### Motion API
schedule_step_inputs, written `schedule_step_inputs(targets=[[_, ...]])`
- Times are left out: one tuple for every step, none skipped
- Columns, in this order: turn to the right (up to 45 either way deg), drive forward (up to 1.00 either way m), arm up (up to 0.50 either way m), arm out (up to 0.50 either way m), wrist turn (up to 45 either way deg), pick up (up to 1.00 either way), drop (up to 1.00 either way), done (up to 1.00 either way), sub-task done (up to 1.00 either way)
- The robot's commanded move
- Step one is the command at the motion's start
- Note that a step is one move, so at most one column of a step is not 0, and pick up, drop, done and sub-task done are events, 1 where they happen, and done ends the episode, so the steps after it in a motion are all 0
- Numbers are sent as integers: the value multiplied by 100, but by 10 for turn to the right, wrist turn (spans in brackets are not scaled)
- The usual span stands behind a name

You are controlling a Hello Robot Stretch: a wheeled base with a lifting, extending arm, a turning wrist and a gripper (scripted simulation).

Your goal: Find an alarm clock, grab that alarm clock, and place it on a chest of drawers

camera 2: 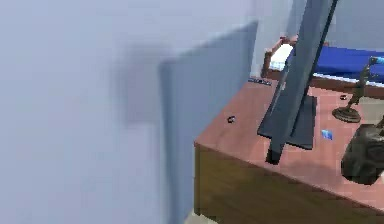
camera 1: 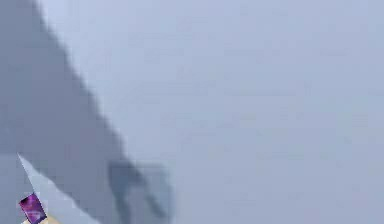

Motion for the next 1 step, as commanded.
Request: schedule_step_inputs(targets=[[450,0,0,0,0,0,0,0,0]])
